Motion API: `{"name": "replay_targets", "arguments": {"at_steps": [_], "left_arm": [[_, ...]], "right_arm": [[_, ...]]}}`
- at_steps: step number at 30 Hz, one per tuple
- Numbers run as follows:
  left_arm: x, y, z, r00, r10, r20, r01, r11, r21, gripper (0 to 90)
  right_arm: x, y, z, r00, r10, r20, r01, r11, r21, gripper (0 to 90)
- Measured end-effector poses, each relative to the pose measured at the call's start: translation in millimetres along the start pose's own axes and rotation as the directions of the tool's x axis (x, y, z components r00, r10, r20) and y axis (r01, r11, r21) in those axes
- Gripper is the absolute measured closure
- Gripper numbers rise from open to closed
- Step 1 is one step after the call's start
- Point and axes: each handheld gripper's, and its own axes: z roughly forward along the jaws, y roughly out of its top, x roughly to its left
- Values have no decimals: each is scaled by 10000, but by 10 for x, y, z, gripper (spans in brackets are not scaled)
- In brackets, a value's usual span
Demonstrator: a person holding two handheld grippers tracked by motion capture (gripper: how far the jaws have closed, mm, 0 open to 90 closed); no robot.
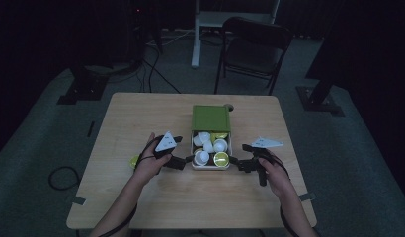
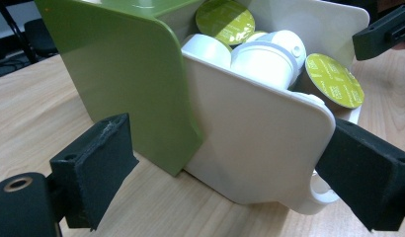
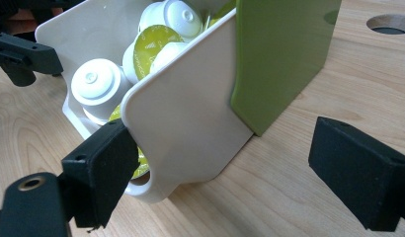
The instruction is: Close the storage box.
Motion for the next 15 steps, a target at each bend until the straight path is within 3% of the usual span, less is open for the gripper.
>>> {"name": "replay_targets", "arguments": {"at_steps": [15], "left_arm": [[114, 60, 65, 9995, -157, -278, 156, 9999, -36, 97]], "right_arm": [[-85, 107, 76, 9998, 120, 152, -120, 9999, -48, 116]]}}
